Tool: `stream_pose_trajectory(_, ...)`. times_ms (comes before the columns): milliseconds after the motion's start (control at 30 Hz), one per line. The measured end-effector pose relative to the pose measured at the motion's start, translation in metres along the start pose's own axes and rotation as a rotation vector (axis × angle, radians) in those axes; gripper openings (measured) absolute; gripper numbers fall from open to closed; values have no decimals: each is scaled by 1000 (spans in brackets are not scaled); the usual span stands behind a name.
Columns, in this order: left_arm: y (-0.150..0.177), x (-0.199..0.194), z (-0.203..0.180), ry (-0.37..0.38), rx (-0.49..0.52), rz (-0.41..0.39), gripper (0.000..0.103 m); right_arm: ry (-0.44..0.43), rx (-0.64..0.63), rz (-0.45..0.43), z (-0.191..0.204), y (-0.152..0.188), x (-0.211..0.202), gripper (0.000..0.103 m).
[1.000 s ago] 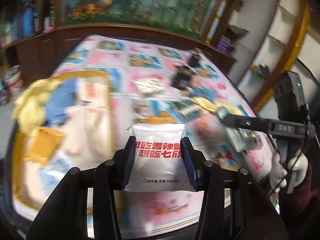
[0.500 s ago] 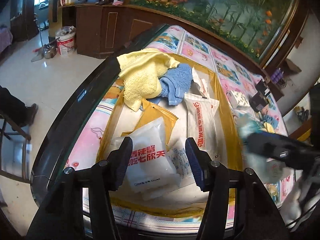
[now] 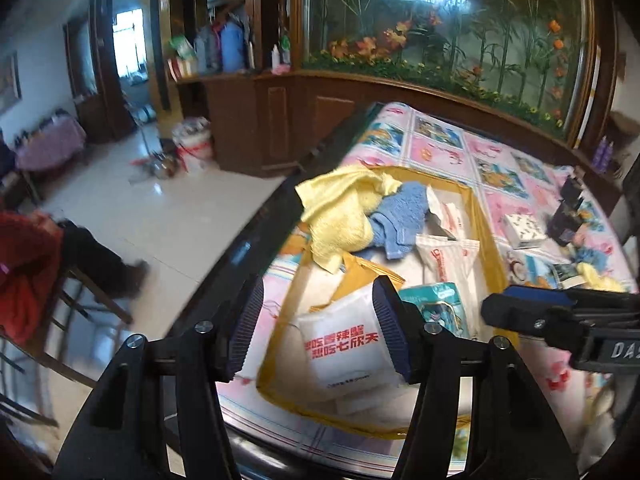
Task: Organize soft objects
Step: 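Place the red-text bag in the box with the left while the right drops the teal bag, then grasp the long yellow towel with the right gripper while the left moves toward the tissue box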
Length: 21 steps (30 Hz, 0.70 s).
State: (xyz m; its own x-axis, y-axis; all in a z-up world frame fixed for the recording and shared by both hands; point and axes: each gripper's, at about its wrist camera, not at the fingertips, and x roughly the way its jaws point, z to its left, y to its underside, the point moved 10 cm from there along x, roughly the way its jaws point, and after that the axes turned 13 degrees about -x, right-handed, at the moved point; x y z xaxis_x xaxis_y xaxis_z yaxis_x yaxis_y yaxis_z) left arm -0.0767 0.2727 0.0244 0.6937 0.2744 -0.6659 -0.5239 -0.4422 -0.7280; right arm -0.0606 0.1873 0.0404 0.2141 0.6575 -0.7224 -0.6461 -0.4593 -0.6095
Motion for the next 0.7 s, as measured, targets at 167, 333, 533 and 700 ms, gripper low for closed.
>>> stream_pose_trajectory(167,3,-10,-23,-37,92,-38,60,7,46,-64,-19,7,-28,53)
stream_pose_trajectory(333,9,-17,-52,-33,163,-47,60,36,102,-117,-44,19,-55,54)
stream_pose_trajectory(533,21,-18,-85,-20,222,-24,60,78,188,-164,-84,40,-86,54)
stream_pose_trajectory(700,31,-19,-109,-8,270,-5,60,107,262,-191,-118,60,-109,55)
